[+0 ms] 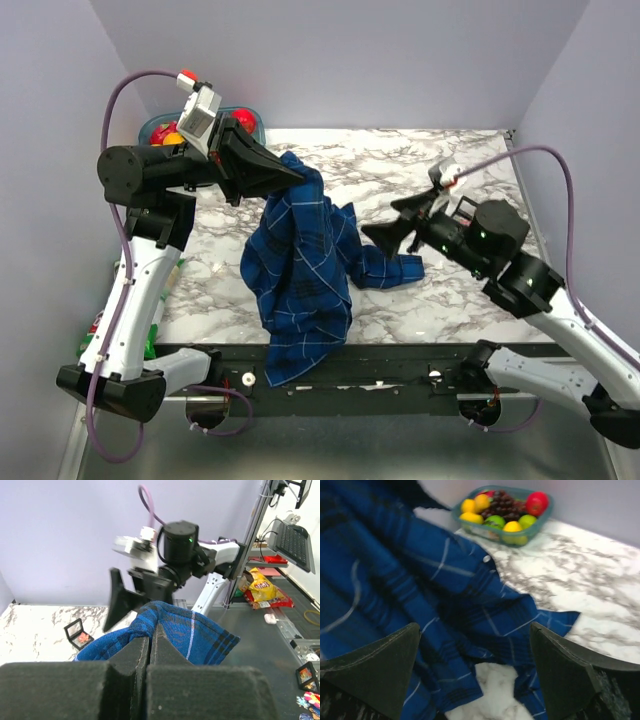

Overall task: Pin the brooch onto the clothing
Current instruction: Adjust the crumpled clothing at the center of the board.

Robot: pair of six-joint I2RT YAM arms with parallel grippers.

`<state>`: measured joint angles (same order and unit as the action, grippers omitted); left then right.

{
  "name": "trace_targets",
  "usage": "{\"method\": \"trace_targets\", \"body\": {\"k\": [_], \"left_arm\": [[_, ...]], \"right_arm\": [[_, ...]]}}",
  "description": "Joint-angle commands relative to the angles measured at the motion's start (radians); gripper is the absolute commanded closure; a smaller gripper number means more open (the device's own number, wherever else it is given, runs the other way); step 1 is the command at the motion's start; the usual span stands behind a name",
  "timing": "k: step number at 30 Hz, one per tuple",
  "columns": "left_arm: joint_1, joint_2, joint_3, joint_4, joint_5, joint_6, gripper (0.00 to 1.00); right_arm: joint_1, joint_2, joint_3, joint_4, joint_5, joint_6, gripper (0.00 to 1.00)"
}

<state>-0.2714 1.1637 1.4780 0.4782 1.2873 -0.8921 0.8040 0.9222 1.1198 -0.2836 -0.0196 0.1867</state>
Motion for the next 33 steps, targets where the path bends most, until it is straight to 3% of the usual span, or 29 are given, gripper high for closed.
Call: {"method": "trace_targets", "body": {"k": [1, 7, 14, 26, 29, 30, 32, 33], "left_arm": [[0.009, 0.011, 0.024, 0.080, -0.005, -0.037, 1.00], [0.011, 0.034, 0.045, 0.123, 0.024, -0.090, 1.00], [0.017, 0.045, 0.039, 0.106, 0.035, -0.077, 1.00], [0.018, 0.079, 0.058, 0.114, 0.040, -0.090, 1.00], [0.026, 0.080, 0.051, 0.112, 0.037, -0.082, 1.00], [0.032, 0.080, 0.053, 0.114, 0.033, -0.080, 1.00], [0.063, 0.083, 0.059, 0.112, 0.029, -0.077, 1.00], [0.075, 0.086, 0.071, 0.112, 0.023, -0.076, 1.00]], "right_arm": [[0.003, -0.074, -0.188, 0.159, -0.256, 0.065, 0.05], [0.004, -0.025, -0.245, 0.182, -0.393, 0.063, 0.11], [0.023, -0.045, -0.356, 0.356, -0.537, 0.128, 0.11], [0.093, 0.006, -0.377, 0.414, -0.569, 0.143, 0.12], [0.098, 0.030, -0.359, 0.420, -0.576, 0.151, 0.38], [0.098, 0.033, -0.345, 0.400, -0.574, 0.152, 0.52], [0.098, 0.023, -0.327, 0.358, -0.534, 0.134, 0.66], [0.098, 0.014, -0.316, 0.297, -0.505, 0.125, 0.80]]}}
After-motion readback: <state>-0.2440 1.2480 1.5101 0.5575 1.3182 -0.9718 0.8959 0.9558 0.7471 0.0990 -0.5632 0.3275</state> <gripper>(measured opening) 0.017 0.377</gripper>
